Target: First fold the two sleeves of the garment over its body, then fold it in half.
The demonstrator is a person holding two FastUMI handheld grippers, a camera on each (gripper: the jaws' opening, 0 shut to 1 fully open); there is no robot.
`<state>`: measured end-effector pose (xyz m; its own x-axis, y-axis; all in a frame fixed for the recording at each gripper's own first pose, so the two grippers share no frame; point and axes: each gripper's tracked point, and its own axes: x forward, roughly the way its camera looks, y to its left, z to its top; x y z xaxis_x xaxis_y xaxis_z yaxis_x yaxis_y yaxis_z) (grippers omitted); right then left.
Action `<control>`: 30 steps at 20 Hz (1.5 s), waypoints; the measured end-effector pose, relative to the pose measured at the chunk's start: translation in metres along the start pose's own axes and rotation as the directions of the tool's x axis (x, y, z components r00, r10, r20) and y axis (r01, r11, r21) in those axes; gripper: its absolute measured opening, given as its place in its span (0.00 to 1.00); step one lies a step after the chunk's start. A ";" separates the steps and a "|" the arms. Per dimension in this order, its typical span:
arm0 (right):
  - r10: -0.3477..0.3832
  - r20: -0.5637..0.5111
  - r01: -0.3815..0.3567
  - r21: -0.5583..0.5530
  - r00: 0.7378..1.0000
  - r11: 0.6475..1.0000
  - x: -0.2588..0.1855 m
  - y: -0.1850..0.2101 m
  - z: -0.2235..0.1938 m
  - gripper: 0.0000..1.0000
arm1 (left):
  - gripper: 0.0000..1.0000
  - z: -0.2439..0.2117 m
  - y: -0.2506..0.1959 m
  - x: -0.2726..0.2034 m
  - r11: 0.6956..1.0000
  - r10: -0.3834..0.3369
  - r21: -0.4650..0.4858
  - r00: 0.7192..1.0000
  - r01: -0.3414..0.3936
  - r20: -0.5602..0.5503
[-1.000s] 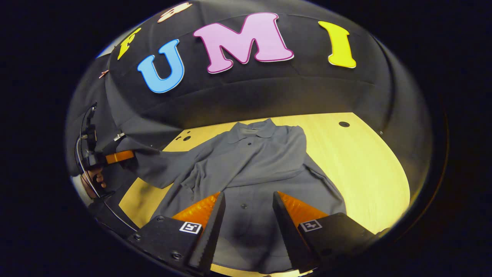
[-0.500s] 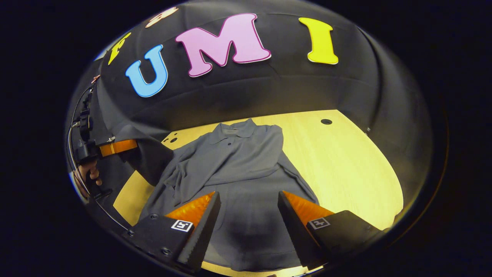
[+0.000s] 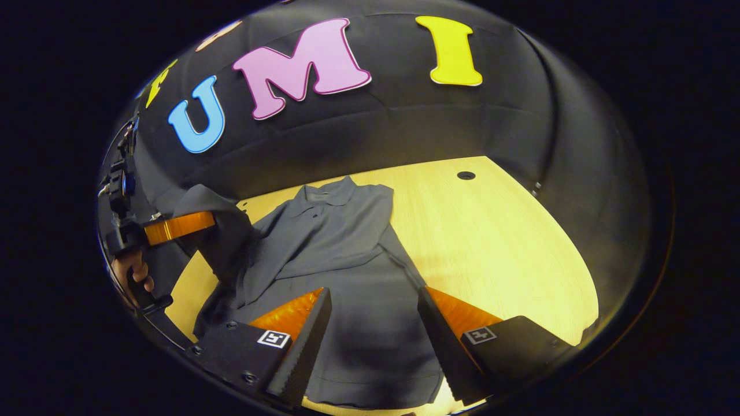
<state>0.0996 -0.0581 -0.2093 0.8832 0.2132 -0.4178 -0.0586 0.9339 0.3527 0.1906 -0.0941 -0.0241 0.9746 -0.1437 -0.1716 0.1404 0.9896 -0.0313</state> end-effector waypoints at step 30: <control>0.007 -0.096 -0.008 -0.010 0.995 1.000 0.003 -0.060 -0.020 0.96 | 0.97 -0.130 -0.163 0.027 0.952 -0.304 -0.106 0.930 0.288 -0.207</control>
<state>0.0967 -0.1073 -0.2484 0.8340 0.2465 -0.4936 -0.0706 0.9350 0.3477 0.1714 -0.2600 -0.1512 0.8274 -0.4359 -0.3541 0.3955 0.8999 -0.1839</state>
